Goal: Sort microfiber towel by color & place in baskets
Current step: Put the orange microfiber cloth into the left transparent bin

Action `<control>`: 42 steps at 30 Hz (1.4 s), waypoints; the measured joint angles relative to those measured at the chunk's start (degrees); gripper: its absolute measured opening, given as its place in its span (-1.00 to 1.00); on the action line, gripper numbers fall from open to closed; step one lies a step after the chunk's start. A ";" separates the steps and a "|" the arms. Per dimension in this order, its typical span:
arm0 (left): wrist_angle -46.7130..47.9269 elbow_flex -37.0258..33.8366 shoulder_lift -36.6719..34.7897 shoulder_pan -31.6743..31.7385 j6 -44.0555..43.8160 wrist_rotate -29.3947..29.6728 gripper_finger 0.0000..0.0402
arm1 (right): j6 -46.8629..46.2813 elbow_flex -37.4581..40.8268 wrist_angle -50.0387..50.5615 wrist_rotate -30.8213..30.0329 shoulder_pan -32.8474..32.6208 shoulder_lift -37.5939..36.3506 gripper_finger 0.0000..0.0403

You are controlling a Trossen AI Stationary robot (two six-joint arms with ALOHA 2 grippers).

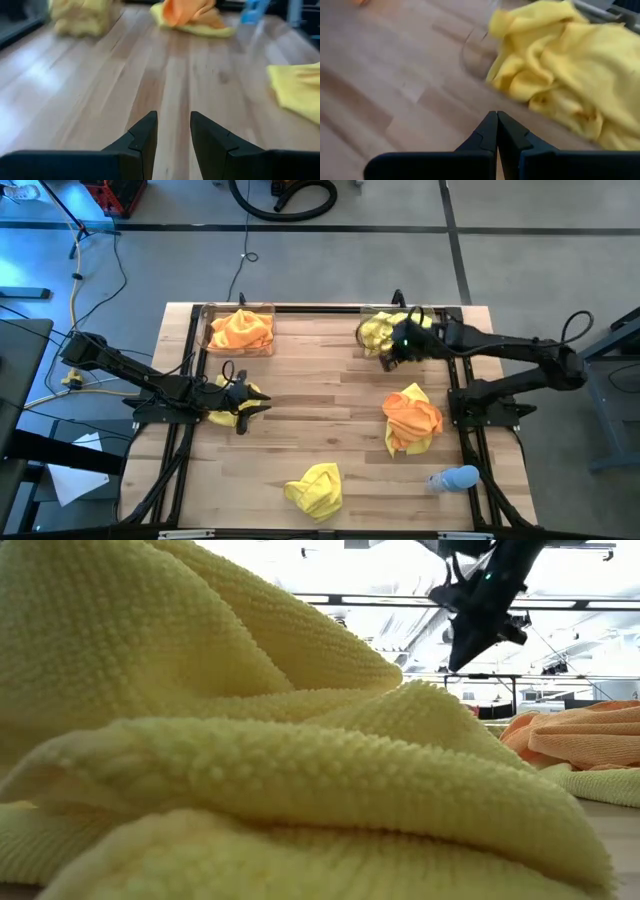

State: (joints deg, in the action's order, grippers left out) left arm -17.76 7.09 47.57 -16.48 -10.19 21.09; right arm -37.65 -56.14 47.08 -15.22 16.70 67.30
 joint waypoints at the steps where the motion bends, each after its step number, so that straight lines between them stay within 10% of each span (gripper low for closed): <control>1: -0.09 0.68 0.00 -0.01 1.45 -0.49 -0.47 | -1.23 0.00 0.97 -1.10 -2.13 -0.25 -1.00; 18: 9.43 10.32 -0.02 0.00 4.31 0.80 -0.47 | -17.44 0.84 1.93 -18.11 -32.23 0.50 -1.00; 42: 10.01 10.32 0.00 0.01 4.30 0.78 -0.47 | -16.36 0.85 -4.11 -13.50 -37.40 9.65 -1.00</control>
State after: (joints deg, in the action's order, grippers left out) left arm -7.75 17.41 47.57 -16.47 -5.89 21.87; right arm -54.01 -55.29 42.96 -28.73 -20.71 76.95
